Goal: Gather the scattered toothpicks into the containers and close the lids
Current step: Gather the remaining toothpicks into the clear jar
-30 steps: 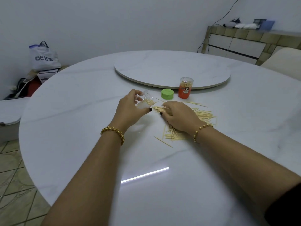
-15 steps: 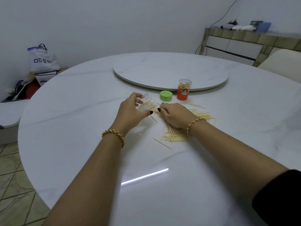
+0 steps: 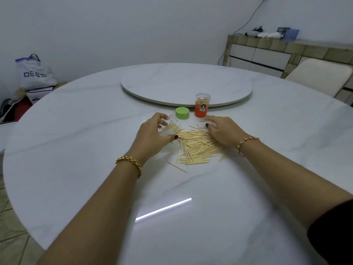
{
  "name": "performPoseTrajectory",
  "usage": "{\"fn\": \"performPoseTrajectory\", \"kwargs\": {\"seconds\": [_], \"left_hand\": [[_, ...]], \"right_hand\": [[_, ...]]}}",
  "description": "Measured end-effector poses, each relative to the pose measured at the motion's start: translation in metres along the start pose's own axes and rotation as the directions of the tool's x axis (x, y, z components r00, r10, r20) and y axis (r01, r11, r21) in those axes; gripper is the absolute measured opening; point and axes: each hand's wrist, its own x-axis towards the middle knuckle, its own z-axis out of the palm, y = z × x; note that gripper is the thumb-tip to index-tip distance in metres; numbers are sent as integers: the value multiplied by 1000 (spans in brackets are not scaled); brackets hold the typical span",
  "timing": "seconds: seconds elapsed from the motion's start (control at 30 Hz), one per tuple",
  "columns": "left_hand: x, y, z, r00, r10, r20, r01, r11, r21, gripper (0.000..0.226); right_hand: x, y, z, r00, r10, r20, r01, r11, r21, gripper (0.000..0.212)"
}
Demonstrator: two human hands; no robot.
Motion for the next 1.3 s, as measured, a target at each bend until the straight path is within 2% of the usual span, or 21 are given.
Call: {"fn": "performPoseTrajectory", "kwargs": {"seconds": [0.1,0.2,0.4,0.53,0.67,1.0,1.3], "left_hand": [[-1,1,1,1000,7,-3,-7,1000,-4,54],[-1,2,1,1000,7,3,-7,1000,-15,53],[-4,3,7,999,5,32,-4,999,-33,55],[-4,4,7,1000,3,23,-2,999,-42,53],[-4,5,7,1000,10,21,-9,999,-40,51],[-3,8,10,999,27,43,-26,999,-20,54],[-1,6,9,999,38,32,-39,999,8,55]], "right_hand": [[4,7,-1,992,76,98,-73,997,-38,38],[6,10,2,988,102,115,-102,995,-6,38],[1,0,11,1000,-4,21,3,999,46,28],[-3,-5,17,997,-48,-57,52,996,69,33],[-3,-8,22,990,-74,-122,72,997,-21,31],[-5,-11,30,969,-31,-247,43,998,47,17],[-3,-3,34,967,-36,-253,53,997,59,18]]}}
